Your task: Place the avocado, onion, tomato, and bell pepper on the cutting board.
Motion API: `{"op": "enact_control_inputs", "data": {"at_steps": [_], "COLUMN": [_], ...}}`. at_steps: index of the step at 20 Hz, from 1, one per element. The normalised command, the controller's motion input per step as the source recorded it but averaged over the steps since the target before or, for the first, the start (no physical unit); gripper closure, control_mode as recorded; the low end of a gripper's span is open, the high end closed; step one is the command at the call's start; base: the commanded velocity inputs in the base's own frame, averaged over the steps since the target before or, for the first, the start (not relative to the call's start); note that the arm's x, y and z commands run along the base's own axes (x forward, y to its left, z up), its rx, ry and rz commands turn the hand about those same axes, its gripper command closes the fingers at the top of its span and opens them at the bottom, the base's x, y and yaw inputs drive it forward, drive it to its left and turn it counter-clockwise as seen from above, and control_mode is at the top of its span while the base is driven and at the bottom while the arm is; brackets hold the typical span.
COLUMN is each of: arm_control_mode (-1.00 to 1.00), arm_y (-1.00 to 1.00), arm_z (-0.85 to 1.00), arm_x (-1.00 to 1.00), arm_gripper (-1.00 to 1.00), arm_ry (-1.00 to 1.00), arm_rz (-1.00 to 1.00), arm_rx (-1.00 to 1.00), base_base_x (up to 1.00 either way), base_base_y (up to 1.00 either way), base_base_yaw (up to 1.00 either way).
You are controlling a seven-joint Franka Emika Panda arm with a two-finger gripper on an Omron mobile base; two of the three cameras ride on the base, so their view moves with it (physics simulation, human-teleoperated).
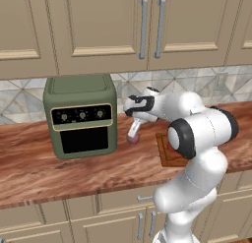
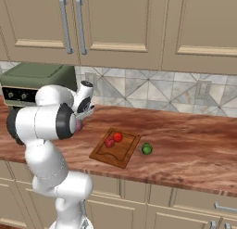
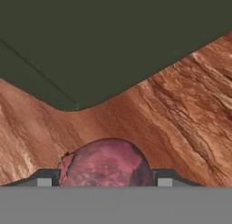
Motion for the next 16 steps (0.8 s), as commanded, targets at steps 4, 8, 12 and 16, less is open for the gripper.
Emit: {"op": "enact_control_inputs", "data": {"at_steps": [4,8,12,16], "arm_control_mode": [-1.0,-1.0,-1.0,-1.0], "arm_y": [-0.4,-0.5,-0.61,-0.68], "arm_z": [0.53,0.49,0.47,0.33], "arm_x": [-0.59,-0.74,-0.82,-0.81], "arm_gripper": [1.0,1.0,1.0,1.0], "arm_ry": [-0.02,0.0,0.0,0.0], "arm_rz": [-0.01,-0.05,-0.1,-0.11], "arm_rx": [-0.02,-0.03,-0.03,-0.02], "base_base_x": [0.0,0.0,0.0,0.0], "base_base_y": [0.0,0.0,0.0,0.0], "base_base_yaw": [0.0,0.0,0.0,0.0]}}
